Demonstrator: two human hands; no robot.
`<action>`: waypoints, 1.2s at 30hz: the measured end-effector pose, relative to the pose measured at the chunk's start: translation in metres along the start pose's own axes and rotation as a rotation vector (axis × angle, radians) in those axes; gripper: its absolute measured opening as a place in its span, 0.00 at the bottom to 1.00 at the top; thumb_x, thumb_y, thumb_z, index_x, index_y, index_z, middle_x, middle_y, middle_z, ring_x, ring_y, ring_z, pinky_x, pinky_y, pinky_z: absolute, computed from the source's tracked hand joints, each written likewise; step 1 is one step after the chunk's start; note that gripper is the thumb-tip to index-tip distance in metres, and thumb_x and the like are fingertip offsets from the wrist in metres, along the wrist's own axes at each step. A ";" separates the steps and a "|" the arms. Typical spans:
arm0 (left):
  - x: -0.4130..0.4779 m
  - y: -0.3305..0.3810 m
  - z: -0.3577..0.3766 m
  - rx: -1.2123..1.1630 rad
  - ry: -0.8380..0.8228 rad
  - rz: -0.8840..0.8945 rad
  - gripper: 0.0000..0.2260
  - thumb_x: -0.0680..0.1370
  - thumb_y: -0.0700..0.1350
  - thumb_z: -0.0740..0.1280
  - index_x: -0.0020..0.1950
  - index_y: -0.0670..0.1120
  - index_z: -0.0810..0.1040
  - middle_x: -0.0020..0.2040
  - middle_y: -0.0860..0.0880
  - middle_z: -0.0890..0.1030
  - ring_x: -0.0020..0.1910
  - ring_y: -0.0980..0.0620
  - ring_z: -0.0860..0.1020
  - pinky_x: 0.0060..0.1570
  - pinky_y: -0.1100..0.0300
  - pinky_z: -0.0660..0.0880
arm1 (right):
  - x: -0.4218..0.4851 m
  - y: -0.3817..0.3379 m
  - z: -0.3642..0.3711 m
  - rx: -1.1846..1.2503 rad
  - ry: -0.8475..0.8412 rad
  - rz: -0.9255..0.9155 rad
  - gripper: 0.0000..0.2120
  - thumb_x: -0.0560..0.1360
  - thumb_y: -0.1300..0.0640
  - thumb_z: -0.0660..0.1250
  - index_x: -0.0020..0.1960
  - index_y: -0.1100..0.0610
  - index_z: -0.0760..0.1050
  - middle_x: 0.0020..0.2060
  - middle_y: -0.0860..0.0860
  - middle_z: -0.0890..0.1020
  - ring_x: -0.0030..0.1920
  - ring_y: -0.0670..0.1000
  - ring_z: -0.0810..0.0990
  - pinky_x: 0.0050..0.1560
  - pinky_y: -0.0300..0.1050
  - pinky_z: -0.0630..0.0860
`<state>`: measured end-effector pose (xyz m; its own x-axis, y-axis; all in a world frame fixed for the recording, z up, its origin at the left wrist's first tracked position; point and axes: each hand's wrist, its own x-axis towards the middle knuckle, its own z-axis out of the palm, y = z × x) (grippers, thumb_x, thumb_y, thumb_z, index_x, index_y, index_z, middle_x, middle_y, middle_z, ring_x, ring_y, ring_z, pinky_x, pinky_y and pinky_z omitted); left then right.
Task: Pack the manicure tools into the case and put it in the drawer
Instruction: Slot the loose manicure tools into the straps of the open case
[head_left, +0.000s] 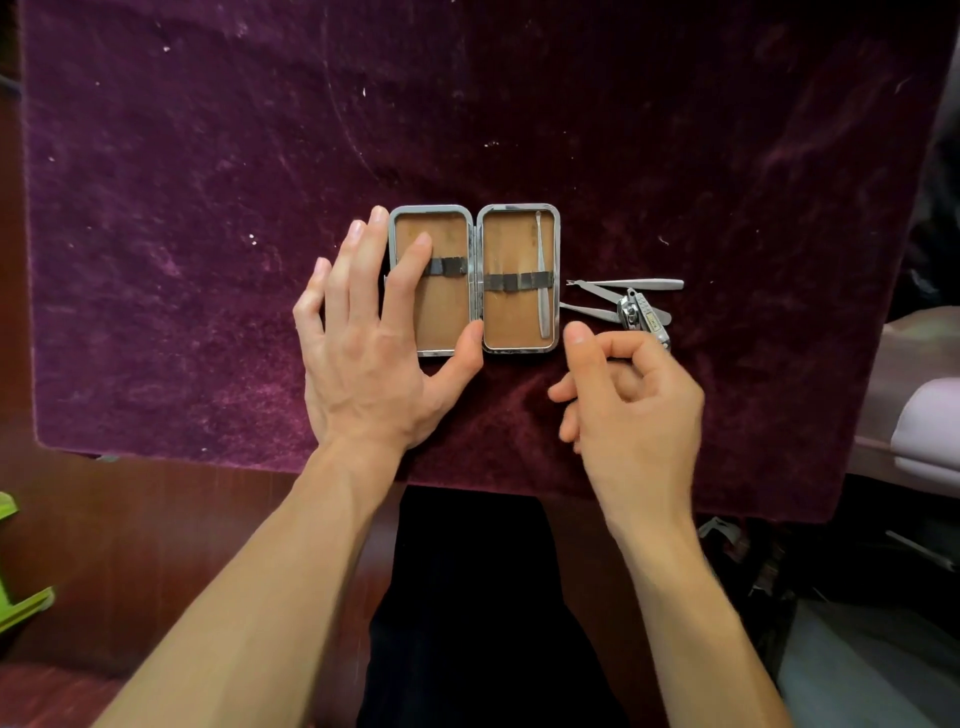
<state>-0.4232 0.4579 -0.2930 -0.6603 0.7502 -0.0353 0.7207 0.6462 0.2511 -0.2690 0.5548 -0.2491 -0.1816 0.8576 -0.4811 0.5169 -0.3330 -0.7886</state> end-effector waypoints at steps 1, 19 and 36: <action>0.000 0.000 0.000 0.000 0.001 -0.001 0.32 0.79 0.66 0.61 0.79 0.51 0.64 0.83 0.45 0.61 0.82 0.45 0.59 0.79 0.43 0.57 | 0.001 0.000 -0.007 -0.047 0.034 -0.068 0.10 0.80 0.45 0.73 0.46 0.50 0.81 0.32 0.48 0.86 0.25 0.44 0.79 0.29 0.36 0.74; 0.000 0.000 0.000 -0.017 0.002 -0.005 0.32 0.79 0.66 0.60 0.79 0.51 0.64 0.83 0.45 0.60 0.83 0.45 0.59 0.79 0.43 0.56 | 0.024 0.009 -0.039 -0.454 0.054 -0.373 0.12 0.79 0.55 0.75 0.61 0.47 0.84 0.49 0.42 0.76 0.53 0.50 0.79 0.57 0.45 0.78; 0.000 0.000 0.000 -0.023 0.008 -0.007 0.32 0.79 0.66 0.60 0.79 0.51 0.63 0.83 0.46 0.60 0.83 0.45 0.59 0.79 0.43 0.56 | 0.062 -0.009 -0.048 -0.531 0.048 -0.411 0.09 0.82 0.57 0.71 0.60 0.50 0.84 0.55 0.46 0.80 0.56 0.50 0.81 0.57 0.53 0.81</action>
<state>-0.4234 0.4580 -0.2928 -0.6670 0.7444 -0.0295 0.7111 0.6480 0.2730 -0.2451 0.6297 -0.2539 -0.4203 0.8941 -0.1547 0.7574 0.2518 -0.6024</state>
